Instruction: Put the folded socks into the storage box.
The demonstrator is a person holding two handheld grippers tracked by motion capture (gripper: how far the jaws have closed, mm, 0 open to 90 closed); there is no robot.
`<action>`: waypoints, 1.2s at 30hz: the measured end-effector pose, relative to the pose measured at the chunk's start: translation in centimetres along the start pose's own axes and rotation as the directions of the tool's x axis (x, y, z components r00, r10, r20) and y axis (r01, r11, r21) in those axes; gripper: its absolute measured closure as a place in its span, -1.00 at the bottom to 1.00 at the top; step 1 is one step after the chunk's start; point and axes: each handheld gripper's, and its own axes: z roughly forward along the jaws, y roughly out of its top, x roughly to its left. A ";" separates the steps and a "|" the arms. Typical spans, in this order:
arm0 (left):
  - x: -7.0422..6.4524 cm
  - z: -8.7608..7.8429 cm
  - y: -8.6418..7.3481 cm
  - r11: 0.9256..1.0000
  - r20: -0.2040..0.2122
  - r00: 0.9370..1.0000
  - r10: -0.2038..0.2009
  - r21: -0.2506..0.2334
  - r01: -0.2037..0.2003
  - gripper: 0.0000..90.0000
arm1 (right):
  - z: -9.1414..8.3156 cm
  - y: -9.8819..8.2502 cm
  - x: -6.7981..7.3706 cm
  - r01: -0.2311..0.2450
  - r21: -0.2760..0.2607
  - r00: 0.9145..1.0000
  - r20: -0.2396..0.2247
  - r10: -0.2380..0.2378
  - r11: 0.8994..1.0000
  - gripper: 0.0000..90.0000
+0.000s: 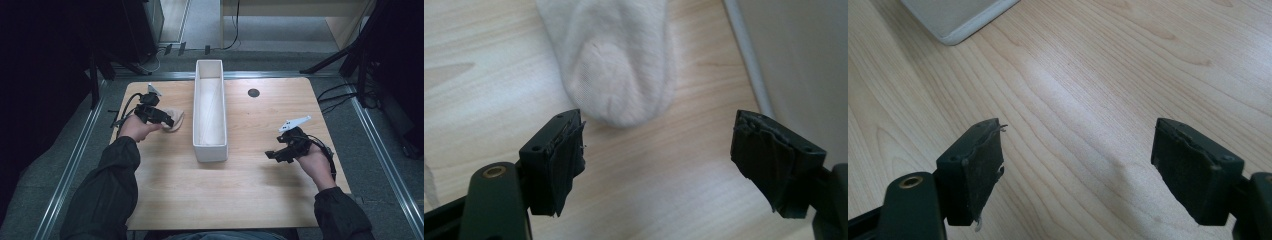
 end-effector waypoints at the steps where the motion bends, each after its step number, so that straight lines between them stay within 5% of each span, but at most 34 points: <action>1: 0.1 0.3 0.6 1.000 -0.005 1.000 -0.005 0.012 0.005 -0.54 | 0.0 0.0 0.0 -0.001 0.002 1.000 -0.001 0.001 1.000 -0.54; 20: 1.2 4.3 3.8 0.991 -0.034 0.993 -0.115 0.067 0.117 -0.55 | -0.1 -0.5 0.0 0.000 0.009 1.000 0.007 0.000 1.000 -0.54; 24: 1.1 5.1 3.9 0.991 -0.041 0.993 -0.107 0.073 0.110 -0.54 | -0.2 -0.6 0.1 -0.001 0.012 1.000 0.006 0.001 1.000 -0.54; 36: 0.9 5.9 3.9 0.989 -0.073 0.991 -0.112 0.084 0.119 -0.06 | 0.0 -0.5 0.2 0.007 0.021 1.000 0.006 -0.007 1.000 -0.54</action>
